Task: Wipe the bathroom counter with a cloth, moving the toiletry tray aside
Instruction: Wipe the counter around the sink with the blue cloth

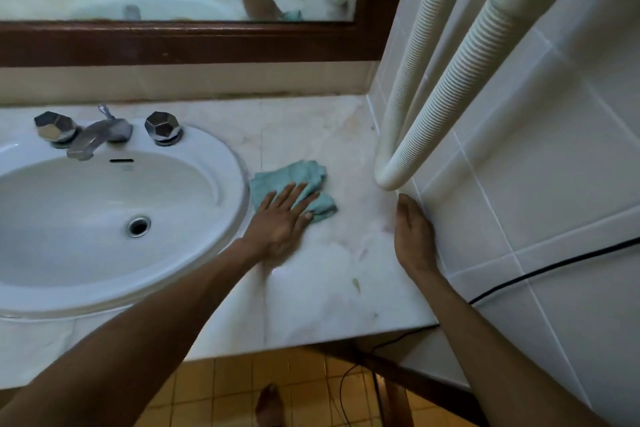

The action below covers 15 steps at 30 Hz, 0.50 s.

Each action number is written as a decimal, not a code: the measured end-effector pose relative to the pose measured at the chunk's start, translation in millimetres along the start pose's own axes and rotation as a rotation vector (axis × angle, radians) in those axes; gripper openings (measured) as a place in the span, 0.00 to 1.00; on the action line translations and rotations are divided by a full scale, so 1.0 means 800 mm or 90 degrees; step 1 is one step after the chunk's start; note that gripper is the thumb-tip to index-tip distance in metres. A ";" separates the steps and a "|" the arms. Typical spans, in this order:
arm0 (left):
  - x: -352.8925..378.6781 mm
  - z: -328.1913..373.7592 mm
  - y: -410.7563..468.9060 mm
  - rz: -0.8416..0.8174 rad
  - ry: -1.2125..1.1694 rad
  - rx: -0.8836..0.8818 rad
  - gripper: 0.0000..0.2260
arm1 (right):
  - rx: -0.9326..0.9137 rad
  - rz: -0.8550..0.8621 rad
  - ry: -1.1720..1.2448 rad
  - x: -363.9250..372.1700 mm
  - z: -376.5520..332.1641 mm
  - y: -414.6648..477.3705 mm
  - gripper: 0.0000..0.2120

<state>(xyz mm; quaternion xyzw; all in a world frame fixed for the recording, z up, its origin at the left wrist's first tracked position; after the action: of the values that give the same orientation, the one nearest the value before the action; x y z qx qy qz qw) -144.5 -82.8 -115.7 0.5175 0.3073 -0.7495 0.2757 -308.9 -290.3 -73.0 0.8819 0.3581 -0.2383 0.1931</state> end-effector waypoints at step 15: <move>0.047 0.092 -0.087 -0.094 0.071 0.239 0.23 | 0.029 -0.002 0.031 -0.001 -0.002 0.003 0.17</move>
<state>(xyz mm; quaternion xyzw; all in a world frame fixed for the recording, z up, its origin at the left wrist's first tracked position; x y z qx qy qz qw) -252.1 -95.2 -118.8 0.5765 0.2143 -0.7819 0.1017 -307.1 -291.7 -70.5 0.8910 0.3584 -0.2251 0.1642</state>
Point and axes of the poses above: each hand's wrist, its own y-axis towards the middle knuckle, its own x-axis out of the palm, z = x × y, the point moved 9 cm from there along y, towards the middle knuckle, and after that the axes turned 12 degrees about -x, right-handed, at the moved point
